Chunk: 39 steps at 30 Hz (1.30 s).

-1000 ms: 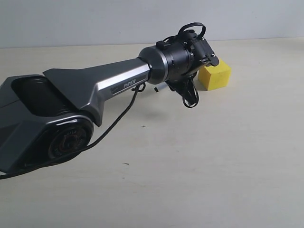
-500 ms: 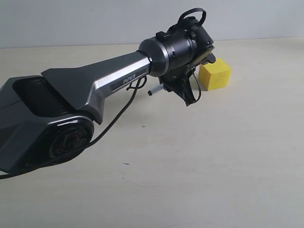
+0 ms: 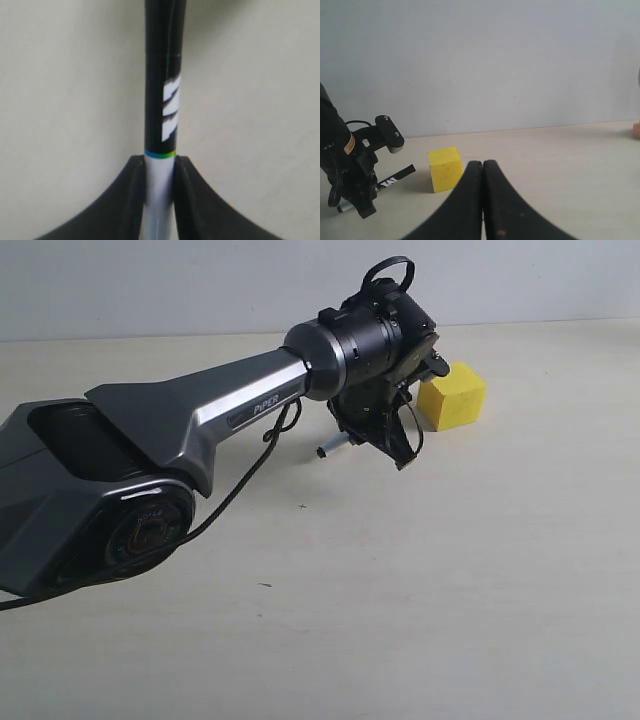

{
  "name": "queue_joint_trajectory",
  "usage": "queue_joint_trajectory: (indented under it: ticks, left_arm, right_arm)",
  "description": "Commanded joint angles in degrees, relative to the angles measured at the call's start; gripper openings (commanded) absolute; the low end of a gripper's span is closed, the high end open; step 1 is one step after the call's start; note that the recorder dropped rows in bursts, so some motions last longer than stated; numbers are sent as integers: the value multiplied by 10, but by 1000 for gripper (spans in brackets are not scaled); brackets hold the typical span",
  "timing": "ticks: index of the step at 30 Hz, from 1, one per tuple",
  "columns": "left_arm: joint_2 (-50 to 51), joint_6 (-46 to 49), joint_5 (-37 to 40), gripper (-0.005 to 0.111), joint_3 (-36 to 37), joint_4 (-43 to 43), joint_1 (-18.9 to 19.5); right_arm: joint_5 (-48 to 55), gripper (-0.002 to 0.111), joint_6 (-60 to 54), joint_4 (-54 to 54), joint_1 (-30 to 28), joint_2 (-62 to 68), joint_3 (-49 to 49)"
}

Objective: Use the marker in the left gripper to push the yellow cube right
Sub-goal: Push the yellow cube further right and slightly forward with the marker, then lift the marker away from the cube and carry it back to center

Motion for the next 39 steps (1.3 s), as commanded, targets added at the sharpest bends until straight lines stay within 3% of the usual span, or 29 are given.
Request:
queue_joint_trajectory:
  ticks: [1,12,22,28,39]
  left_arm:
    - [3,-8,-20,0,-4,-6,9]
    - [6,-9,-116,0,-4,-30,8]
    - [6,-11,-83,0,-4,-19,15]
    - [6,-28,-143,0,-4,-56,18]
    - [-10,-10,-130,0,-4,-53,18]
  right_arm:
    - [-3,0,-1,-2,-3,-4,3]
    - [-3,0,-1,-3,-3,-4,3]
    - [-3,0,-1,-3,-3,-4,3]
    - [-3,0,-1,-2,-3,-4,3]
    - [-3,0,-1,-2,-3,-4,3]
